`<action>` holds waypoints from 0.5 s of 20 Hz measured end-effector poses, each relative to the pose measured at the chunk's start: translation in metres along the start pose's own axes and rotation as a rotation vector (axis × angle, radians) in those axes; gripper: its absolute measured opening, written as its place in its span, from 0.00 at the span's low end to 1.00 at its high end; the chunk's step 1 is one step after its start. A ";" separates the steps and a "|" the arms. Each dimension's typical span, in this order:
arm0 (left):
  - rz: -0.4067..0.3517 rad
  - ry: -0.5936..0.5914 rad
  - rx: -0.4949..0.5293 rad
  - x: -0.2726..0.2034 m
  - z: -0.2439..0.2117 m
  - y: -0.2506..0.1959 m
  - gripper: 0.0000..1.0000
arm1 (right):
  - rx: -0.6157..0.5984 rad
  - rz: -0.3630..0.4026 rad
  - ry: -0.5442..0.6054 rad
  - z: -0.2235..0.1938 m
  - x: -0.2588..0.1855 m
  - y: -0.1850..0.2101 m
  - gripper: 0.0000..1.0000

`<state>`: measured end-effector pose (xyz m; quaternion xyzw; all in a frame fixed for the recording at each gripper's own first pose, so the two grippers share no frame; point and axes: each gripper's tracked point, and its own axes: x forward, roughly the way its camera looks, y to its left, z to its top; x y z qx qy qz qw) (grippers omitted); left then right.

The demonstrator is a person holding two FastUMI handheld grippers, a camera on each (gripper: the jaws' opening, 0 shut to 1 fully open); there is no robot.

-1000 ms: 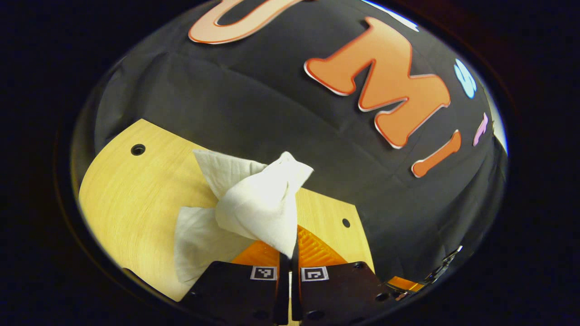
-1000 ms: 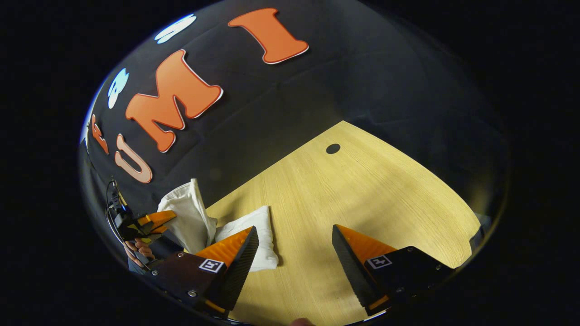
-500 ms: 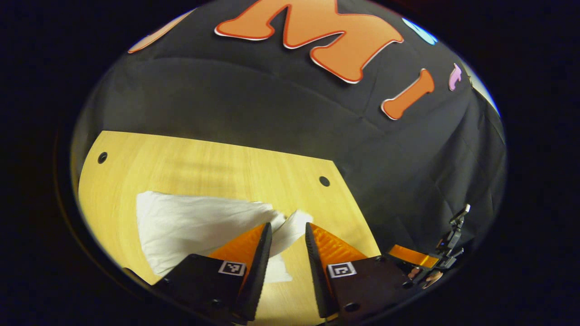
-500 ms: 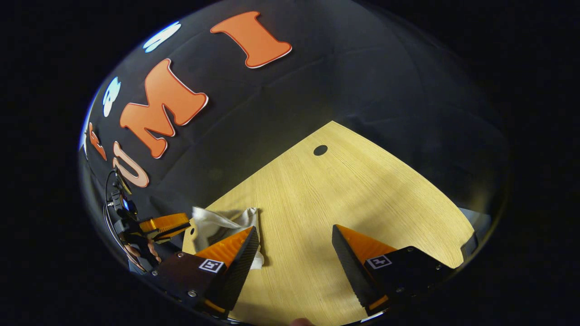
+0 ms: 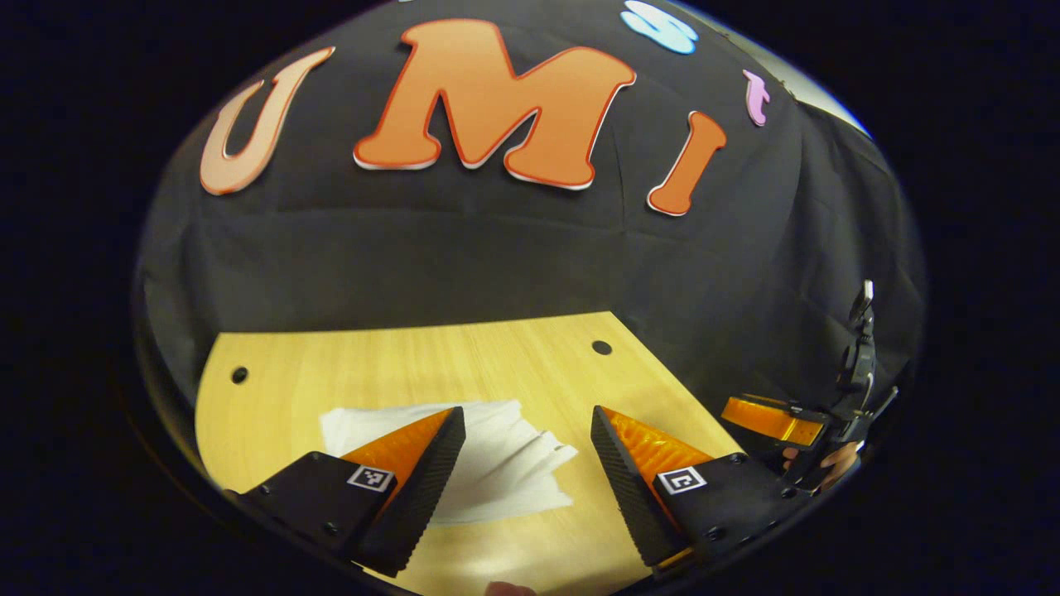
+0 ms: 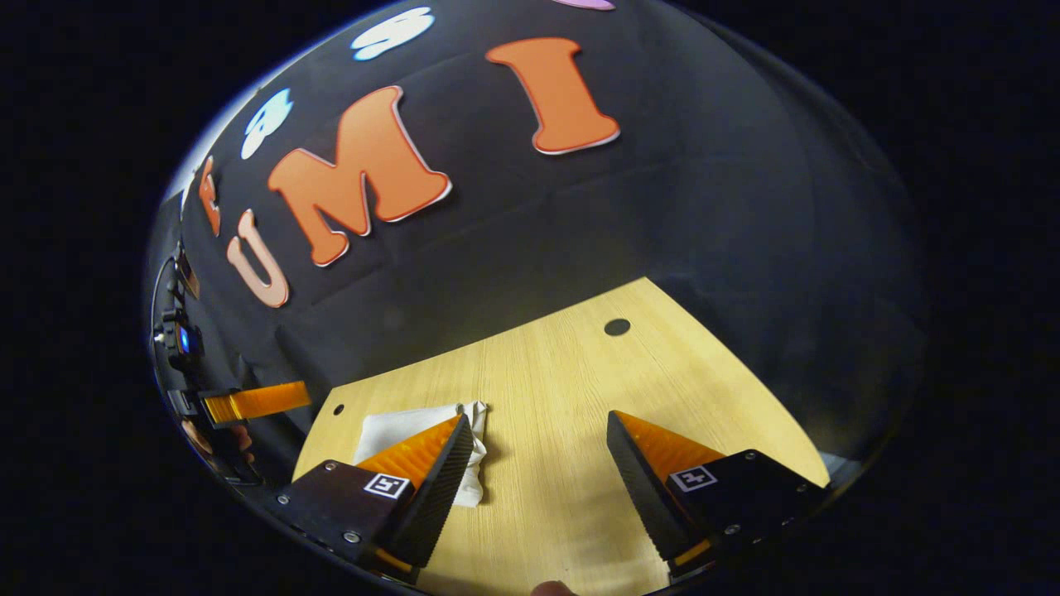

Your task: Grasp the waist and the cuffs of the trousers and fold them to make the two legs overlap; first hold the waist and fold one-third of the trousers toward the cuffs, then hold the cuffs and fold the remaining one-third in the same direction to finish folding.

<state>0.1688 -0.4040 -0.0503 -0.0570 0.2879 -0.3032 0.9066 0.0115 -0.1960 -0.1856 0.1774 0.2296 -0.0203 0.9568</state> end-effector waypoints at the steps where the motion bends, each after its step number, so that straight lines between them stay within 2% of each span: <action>1: 0.029 -0.035 0.024 -0.005 0.008 0.001 1.00 | -0.038 0.006 -0.018 0.006 -0.003 0.008 0.98; 6: 0.157 -0.202 0.086 -0.049 0.041 0.013 0.99 | -0.181 0.049 -0.123 0.034 -0.022 0.049 0.98; 10: 0.243 -0.337 0.108 -0.088 0.067 0.017 1.00 | -0.243 0.065 -0.202 0.050 -0.035 0.070 0.99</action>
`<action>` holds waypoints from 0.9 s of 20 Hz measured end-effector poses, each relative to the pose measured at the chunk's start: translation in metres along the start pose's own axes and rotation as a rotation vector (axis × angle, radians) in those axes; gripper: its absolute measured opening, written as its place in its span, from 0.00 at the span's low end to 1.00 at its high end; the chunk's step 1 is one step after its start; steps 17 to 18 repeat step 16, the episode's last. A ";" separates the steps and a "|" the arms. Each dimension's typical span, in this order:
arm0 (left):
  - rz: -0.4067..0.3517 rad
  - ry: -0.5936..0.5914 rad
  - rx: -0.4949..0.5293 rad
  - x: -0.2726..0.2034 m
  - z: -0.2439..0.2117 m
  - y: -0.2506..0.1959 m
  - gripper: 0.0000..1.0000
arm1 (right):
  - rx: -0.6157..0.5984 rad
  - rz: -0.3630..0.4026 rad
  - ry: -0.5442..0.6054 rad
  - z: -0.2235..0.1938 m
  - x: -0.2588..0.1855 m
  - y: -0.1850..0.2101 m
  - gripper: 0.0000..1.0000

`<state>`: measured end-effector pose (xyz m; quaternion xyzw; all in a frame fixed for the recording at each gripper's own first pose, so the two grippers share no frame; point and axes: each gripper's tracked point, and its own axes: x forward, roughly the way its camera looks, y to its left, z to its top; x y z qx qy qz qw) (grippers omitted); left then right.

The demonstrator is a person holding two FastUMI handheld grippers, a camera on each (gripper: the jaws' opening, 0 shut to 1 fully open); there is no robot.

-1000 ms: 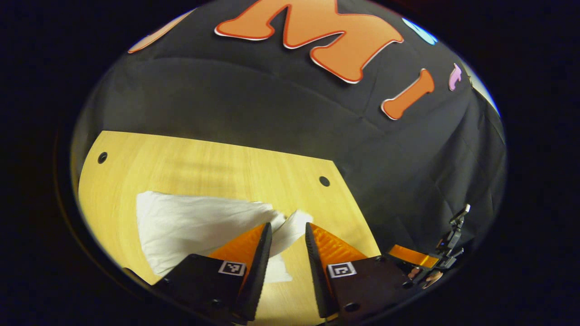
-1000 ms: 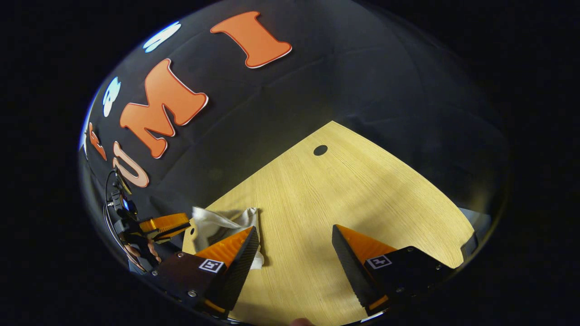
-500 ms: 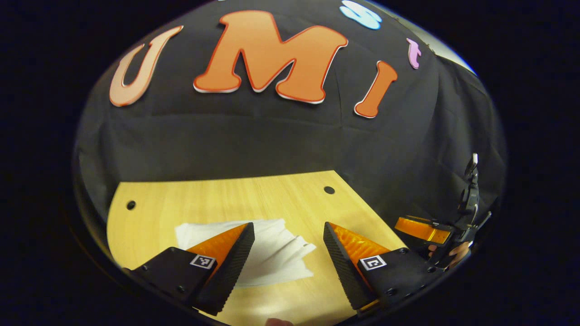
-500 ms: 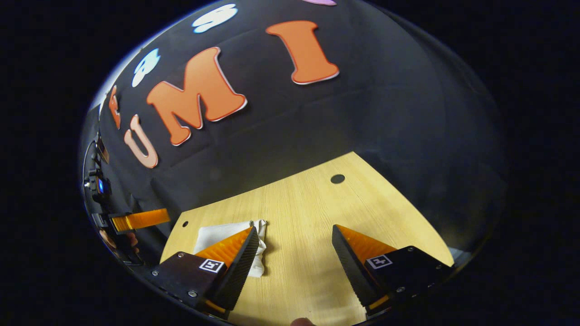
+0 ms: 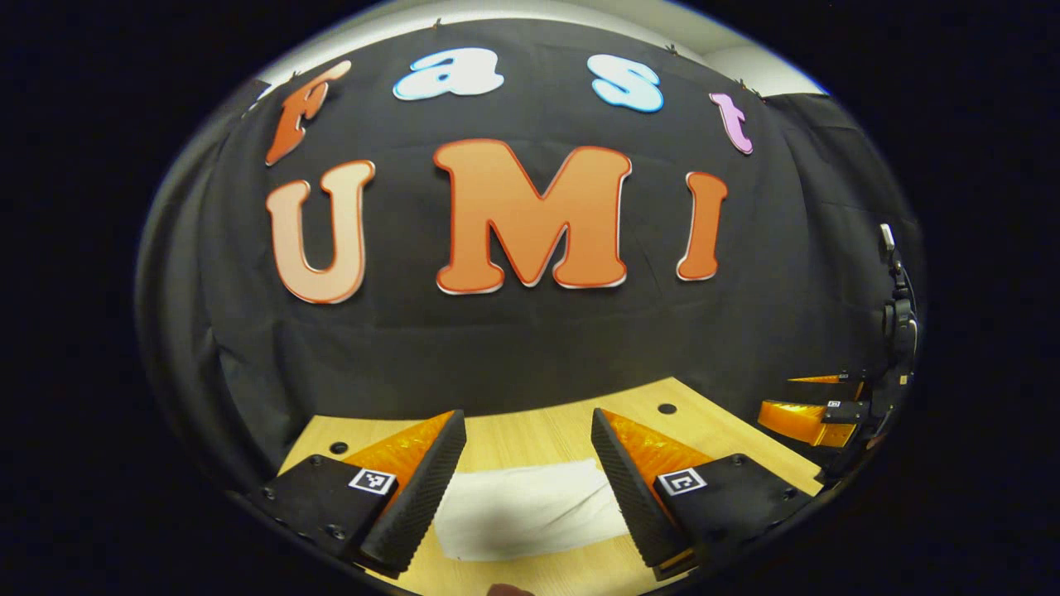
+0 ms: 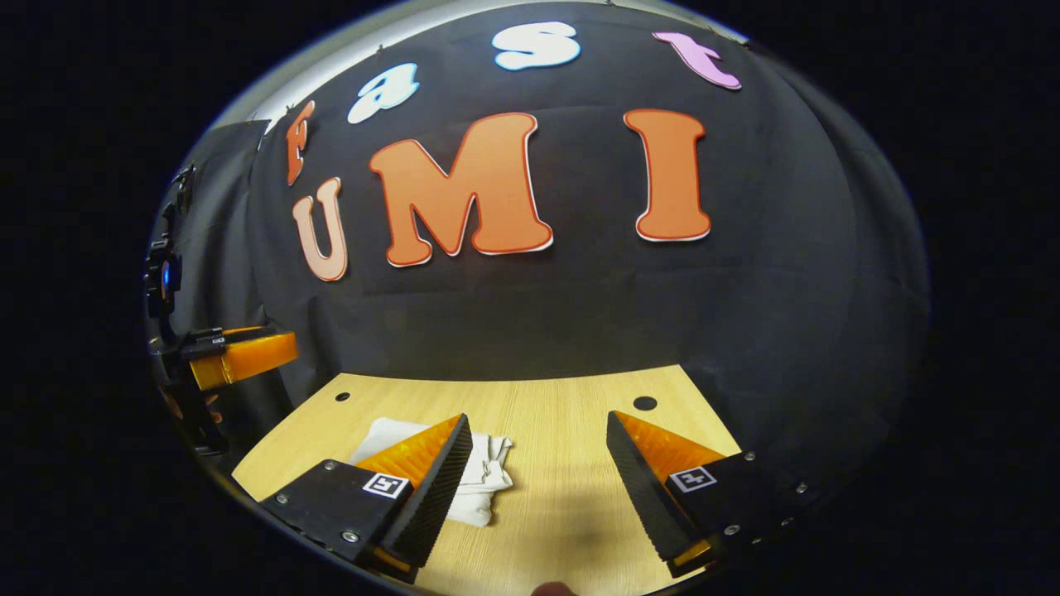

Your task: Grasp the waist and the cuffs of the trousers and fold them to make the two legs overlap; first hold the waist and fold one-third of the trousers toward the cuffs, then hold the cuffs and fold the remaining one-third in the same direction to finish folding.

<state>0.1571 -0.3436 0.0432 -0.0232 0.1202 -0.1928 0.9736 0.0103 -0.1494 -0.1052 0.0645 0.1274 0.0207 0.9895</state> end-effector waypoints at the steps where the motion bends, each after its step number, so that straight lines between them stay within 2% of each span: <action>1: 0.017 -0.029 0.001 -0.008 0.007 0.005 0.99 | -0.007 0.005 -0.024 0.006 -0.002 0.005 0.99; 4: 0.077 -0.117 0.016 -0.028 0.022 0.013 0.99 | -0.042 0.031 -0.084 0.023 -0.009 0.019 0.98; 7: 0.113 -0.147 0.002 -0.041 0.024 0.022 0.99 | -0.076 0.041 -0.116 0.030 -0.014 0.029 0.98; 11: 0.154 -0.155 -0.010 -0.052 0.016 0.031 0.99 | -0.105 0.035 -0.159 0.035 -0.012 0.045 0.98; 13: 0.155 -0.150 -0.041 -0.051 0.014 0.031 0.99 | -0.109 0.059 -0.149 0.030 -0.013 0.054 0.98; 18: 0.185 -0.150 -0.039 -0.054 0.014 0.035 0.96 | -0.129 0.066 -0.138 0.023 -0.010 0.058 0.98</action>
